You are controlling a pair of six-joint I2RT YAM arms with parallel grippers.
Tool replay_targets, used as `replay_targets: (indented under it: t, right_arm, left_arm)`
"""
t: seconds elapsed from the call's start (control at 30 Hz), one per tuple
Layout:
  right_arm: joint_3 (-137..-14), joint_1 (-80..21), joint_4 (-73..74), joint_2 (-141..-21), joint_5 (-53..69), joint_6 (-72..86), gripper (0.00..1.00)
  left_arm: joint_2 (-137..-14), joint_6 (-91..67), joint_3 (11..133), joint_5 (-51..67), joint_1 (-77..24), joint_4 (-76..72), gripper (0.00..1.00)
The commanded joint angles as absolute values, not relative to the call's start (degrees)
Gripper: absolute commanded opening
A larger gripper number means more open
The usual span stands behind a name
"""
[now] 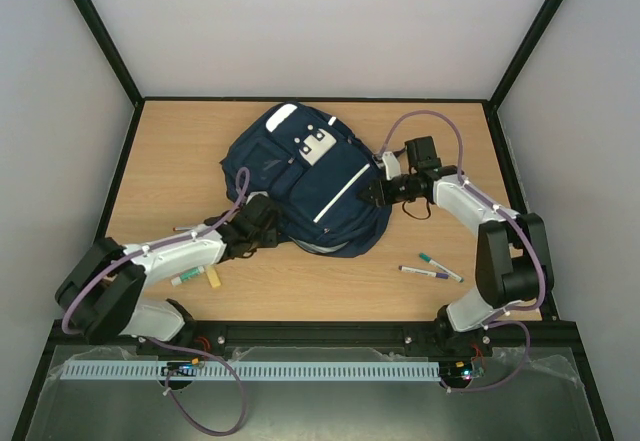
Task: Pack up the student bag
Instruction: Zip the student bag at the center of the board.
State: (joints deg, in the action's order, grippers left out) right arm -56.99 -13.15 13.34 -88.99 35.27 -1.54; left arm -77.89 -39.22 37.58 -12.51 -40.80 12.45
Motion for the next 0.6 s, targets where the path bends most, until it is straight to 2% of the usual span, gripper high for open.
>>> replay_targets:
  t: [0.0,0.27,0.43,0.57]
  right_arm:
    - [-57.8,-13.6,14.9,-89.7,37.5,-3.5,0.42]
    - [-56.0,-17.5,13.3,-84.9,36.5,-5.0,0.42]
    - [-56.2,-18.5,13.5,-86.6,36.4,-5.3,0.42]
    - [-56.3,-18.7,14.1,-87.5,37.3,-5.4,0.42]
  left_arm:
    - [-81.6,-38.4,40.5,-16.0,-40.5,12.6,0.41]
    - [-84.7,-36.5,42.0,-16.9,-40.2,8.6,0.18]
    - [-85.7,-33.2,43.6,-16.7,-40.1,7.7,0.04]
    - [-82.7,-31.2,43.9,-14.5,-40.5,7.6,0.02]
